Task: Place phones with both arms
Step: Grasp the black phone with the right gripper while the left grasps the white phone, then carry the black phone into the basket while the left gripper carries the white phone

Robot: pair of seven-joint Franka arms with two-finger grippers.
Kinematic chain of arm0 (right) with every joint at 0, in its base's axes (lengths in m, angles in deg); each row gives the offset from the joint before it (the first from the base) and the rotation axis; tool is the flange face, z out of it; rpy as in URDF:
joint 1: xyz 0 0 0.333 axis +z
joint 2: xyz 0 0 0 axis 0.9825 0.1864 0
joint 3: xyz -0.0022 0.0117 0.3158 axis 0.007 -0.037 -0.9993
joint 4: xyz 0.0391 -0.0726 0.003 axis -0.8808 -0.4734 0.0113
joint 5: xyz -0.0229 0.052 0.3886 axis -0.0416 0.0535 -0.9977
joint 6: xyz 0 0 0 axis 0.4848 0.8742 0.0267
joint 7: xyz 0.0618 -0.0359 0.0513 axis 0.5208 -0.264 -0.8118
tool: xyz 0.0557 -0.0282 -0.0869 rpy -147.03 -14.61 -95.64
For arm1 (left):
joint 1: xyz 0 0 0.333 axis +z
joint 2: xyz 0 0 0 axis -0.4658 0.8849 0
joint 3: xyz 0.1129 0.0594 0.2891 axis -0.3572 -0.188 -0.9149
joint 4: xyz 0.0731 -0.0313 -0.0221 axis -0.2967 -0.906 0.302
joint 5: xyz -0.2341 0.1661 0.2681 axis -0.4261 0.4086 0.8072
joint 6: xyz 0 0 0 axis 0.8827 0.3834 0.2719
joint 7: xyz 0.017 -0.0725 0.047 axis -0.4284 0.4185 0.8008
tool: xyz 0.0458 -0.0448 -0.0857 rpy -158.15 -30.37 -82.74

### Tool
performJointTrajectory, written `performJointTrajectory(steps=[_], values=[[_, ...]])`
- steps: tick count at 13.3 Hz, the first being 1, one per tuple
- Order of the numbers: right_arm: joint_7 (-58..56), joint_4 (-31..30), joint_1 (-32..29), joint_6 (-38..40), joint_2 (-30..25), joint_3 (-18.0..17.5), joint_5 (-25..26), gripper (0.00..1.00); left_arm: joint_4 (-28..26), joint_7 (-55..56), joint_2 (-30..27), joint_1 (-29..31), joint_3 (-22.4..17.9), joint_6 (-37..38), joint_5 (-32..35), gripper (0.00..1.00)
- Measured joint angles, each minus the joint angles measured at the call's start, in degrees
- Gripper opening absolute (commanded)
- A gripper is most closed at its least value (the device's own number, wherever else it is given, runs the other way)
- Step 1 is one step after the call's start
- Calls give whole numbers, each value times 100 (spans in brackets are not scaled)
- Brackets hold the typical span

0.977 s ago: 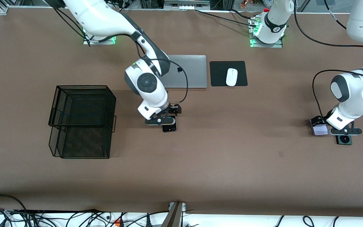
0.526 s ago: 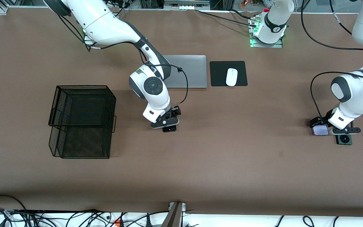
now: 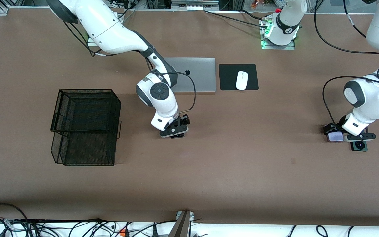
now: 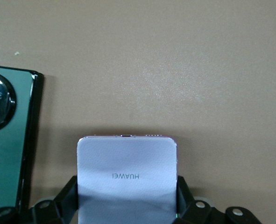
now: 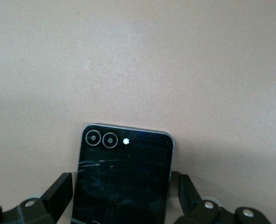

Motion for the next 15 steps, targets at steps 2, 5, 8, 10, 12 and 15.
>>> performJointTrajectory(steps=[2, 5, 8, 10, 12, 15], values=[[0, 0, 0, -7, 15, 1, 30, 85, 5, 75, 4, 0, 1, -1, 0, 12], [0, 9, -1, -35, -11, 17, 44, 0, 176, 205, 31, -4, 98, 219, -1, 10], [0, 15, -1, -52, -6, 20, 44, 0, 939, 602, 30, -71, 405, 1347, -2, 6], [0, 43, -3, 30, -12, 29, 44, 0, 1495, 956, 26, -377, 467, 1928, -2, 0], [2, 151, -26, 488, -152, 120, 44, 0, 1719, 1354, 30, -722, 474, 2079, -2, 0], [22, 289, -231, 1673, -933, 340, 39, 0, 1737, 2225, 68, -1275, 492, 2089, -3, 0]])
